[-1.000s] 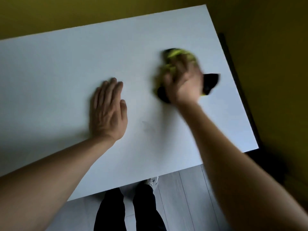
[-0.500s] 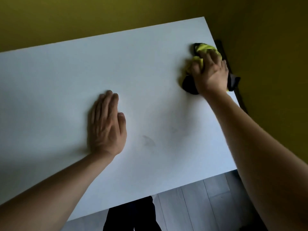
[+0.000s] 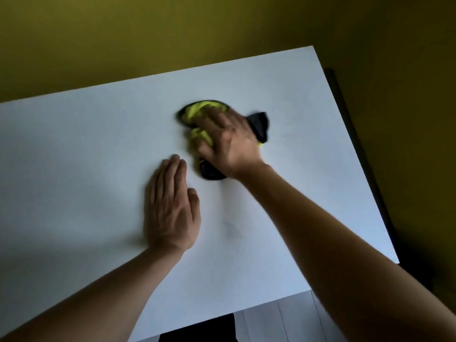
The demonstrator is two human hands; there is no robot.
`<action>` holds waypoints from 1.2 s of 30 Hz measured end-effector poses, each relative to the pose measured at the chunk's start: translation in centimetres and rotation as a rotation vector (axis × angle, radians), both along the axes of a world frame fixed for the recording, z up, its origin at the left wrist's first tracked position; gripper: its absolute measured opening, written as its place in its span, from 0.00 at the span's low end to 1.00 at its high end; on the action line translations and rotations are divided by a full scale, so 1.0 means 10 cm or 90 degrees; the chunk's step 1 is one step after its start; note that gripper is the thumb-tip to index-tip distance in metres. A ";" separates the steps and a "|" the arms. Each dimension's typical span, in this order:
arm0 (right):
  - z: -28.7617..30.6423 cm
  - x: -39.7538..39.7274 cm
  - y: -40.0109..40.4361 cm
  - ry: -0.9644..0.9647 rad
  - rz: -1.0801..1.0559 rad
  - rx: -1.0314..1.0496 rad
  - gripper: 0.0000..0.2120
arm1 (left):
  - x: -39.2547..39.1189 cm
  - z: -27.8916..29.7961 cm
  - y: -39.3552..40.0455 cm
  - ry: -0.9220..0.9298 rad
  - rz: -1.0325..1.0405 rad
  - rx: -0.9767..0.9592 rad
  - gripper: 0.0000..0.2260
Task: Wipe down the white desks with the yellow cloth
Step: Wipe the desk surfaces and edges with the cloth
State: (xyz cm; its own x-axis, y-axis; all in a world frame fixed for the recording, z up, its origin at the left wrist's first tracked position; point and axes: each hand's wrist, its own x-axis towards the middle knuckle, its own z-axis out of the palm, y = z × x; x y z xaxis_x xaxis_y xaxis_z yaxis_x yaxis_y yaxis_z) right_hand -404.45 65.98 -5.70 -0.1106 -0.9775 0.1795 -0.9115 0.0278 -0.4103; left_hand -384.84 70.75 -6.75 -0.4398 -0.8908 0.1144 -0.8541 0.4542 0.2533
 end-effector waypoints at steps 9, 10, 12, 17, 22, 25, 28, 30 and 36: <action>-0.05 -1.43 -0.15 0.006 -0.515 0.107 0.26 | -0.02 -0.01 0.00 -0.011 -0.005 0.011 0.26; -0.04 -1.35 -0.20 0.011 -0.529 0.105 0.26 | -0.01 0.00 0.00 -0.013 -0.004 0.014 0.26; -0.02 -1.11 -0.29 0.031 -0.467 0.082 0.25 | -0.01 0.01 0.00 -0.014 -0.001 0.015 0.26; 0.01 -0.15 -0.57 0.011 -0.006 0.003 0.22 | -0.02 0.04 0.00 -0.012 -0.004 0.023 0.26; -0.05 -0.06 -0.68 0.031 0.060 0.046 0.22 | 0.01 0.02 -0.01 -0.012 -0.011 0.024 0.26; -0.04 -0.68 -0.76 0.014 -0.090 0.016 0.22 | 0.04 0.00 -0.02 -0.017 -0.043 0.014 0.25; -0.03 -1.45 -0.74 0.028 -0.313 0.071 0.23 | 0.05 0.00 -0.02 -0.023 -0.064 0.021 0.24; -0.03 -1.74 -0.68 0.011 -0.401 0.091 0.23 | 0.00 0.03 -0.05 -0.012 -0.088 0.023 0.24; -0.03 -1.40 -0.87 0.020 -0.416 0.091 0.23 | -0.72 0.11 -0.23 0.056 -0.251 0.050 0.25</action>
State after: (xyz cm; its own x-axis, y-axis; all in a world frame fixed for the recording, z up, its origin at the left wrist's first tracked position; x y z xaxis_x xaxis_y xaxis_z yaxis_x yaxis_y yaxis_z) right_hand -418.41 57.31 -5.98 -0.6843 -0.7262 0.0664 -0.7009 0.6298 -0.3349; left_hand -392.03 68.49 -5.64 -0.7405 -0.6636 0.1059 -0.5921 0.7188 0.3642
